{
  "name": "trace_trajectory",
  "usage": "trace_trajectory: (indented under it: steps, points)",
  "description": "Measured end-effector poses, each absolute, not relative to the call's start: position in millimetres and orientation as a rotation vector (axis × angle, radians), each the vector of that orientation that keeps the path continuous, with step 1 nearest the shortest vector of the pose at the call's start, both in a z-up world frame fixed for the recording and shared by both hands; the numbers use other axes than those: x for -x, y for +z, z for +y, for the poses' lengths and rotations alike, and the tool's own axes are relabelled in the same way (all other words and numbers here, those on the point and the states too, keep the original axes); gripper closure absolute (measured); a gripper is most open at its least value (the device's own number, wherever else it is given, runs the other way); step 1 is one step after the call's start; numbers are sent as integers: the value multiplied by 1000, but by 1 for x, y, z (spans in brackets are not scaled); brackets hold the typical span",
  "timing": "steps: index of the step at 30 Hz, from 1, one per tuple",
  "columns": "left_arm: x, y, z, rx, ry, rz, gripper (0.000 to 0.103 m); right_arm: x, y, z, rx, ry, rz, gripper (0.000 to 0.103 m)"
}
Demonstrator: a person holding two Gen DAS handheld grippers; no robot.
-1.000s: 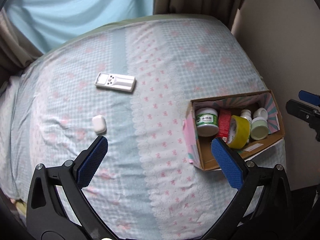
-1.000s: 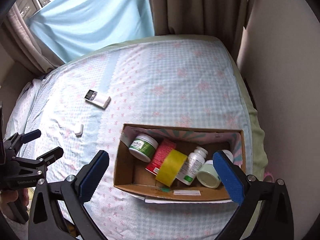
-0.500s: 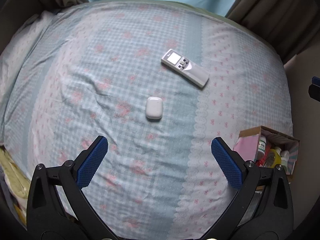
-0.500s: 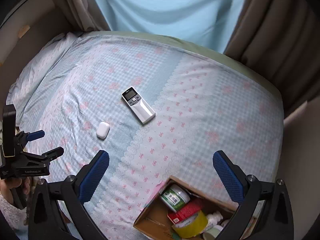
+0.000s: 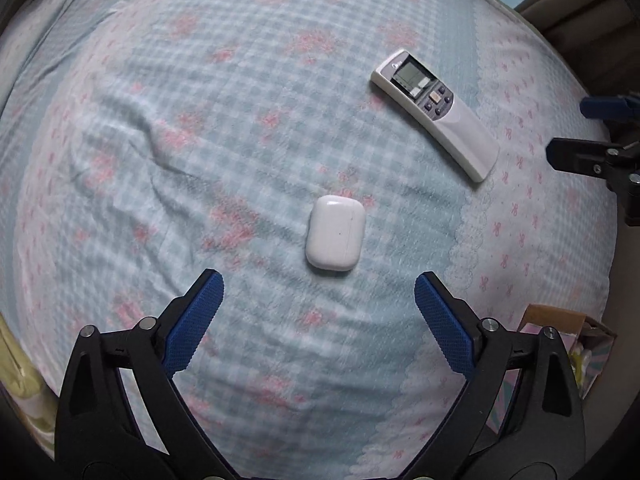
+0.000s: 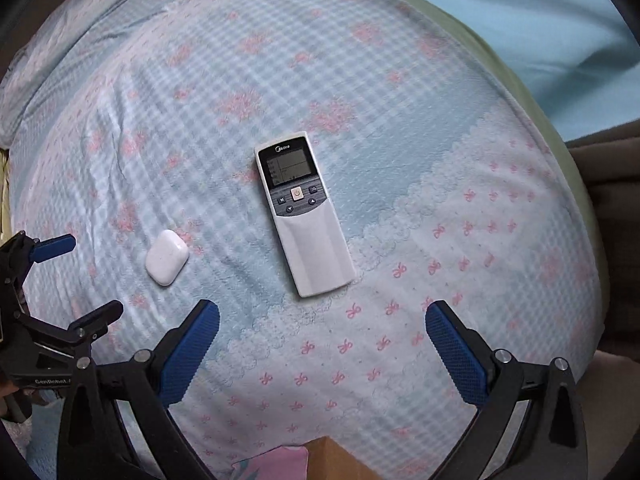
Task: Organize rigid objects
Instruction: 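Move both tools toward the white earbud case and white remote, then grasp the earbud case with the left gripper while the right grasps the remote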
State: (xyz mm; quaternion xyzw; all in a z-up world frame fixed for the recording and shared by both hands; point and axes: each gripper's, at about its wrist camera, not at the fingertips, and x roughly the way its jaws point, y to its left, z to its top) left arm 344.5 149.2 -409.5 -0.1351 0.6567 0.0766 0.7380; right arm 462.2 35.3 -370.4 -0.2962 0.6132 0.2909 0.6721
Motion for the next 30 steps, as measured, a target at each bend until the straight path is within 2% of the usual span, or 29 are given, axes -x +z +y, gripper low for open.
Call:
trace_trajectory:
  steps: [4,12,13,14,16,21,23,25,30]
  points:
    - [-363,-439,130,196,143,1486,12,-473,-411,60,753,705,1427,6]
    - [-371,-478,127,244,145,1533,26,-493,-455,92,806,746,1464,6]
    - [-371,-481,128,257,145,1534,26,-496,-460,93,817,750,1468,10]
    - [-371,-484,129,264,146,1536,27,-498,-465,95,824,755,1479,19]
    - [-372,-489,131,266,153,1543,30,-504,-476,97,826,770,1512,28]
    - [-374,-491,129,246,154,1527,34,-511,-489,102,849,783,1514,34]
    - [-376,-490,127,226,155,1520,39,-512,-492,104,867,769,1504,42]
    - [-384,-489,123,189,162,1514,61,-511,-494,108,877,760,1488,48]
    - [-386,-486,125,198,139,1496,61,-500,-494,117,875,739,1467,48]
